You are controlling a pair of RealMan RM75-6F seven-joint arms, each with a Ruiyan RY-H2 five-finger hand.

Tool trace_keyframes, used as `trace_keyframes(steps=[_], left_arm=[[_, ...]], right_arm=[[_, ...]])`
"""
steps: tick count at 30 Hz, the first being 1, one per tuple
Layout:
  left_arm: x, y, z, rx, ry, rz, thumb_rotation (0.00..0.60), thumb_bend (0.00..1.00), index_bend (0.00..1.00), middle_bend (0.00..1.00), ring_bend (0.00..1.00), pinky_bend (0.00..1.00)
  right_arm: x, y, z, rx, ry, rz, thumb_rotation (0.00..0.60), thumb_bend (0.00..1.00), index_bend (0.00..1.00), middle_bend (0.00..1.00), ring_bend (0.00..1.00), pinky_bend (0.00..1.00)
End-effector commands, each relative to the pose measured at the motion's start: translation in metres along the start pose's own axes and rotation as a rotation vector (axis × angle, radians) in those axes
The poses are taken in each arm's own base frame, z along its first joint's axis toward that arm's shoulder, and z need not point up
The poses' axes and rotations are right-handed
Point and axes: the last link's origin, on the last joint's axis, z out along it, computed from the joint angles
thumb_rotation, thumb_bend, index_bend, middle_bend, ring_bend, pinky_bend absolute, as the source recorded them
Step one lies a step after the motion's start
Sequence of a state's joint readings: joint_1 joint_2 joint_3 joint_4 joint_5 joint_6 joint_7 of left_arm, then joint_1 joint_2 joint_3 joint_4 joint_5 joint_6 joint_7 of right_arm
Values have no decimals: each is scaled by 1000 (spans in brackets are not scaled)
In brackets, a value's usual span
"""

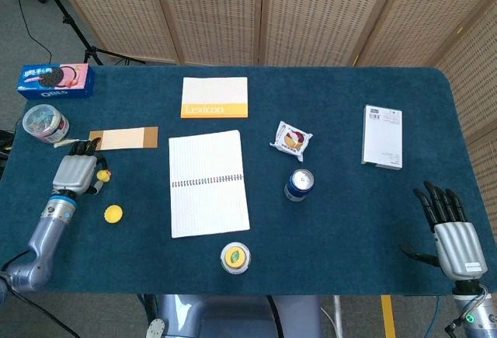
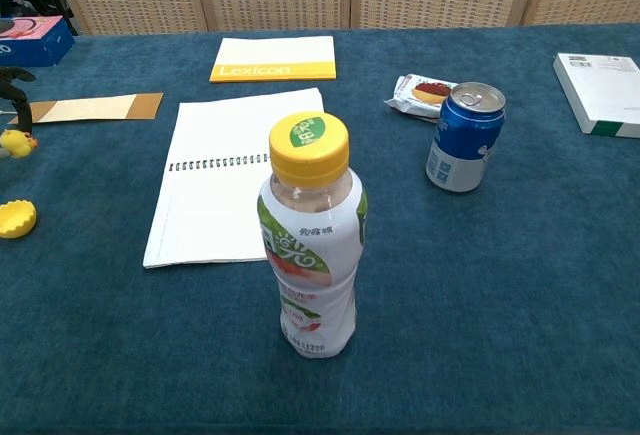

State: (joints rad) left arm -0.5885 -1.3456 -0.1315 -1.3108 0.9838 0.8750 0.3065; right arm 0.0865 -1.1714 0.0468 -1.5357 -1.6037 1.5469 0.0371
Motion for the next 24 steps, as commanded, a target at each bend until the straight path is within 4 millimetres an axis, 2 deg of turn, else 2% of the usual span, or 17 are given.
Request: trace_keyframes(steps=[1,12,24], left_arm=[[7,8,-12,-37,8,13,600,358,517,0,0,0],[1,36,-40,-140,-14,69,600,356,518,0,0,0],[-13,45,-60,-192,-13,114,600,354,517,0,0,0]], right_arm=[[1,0,-1,-1,4,1,600,0,40,0,0,0],[3,1,-2,2,11,8,600,0,40,0,0,0],[3,1,-3,2,12,8,600,0,40,0,0,0]])
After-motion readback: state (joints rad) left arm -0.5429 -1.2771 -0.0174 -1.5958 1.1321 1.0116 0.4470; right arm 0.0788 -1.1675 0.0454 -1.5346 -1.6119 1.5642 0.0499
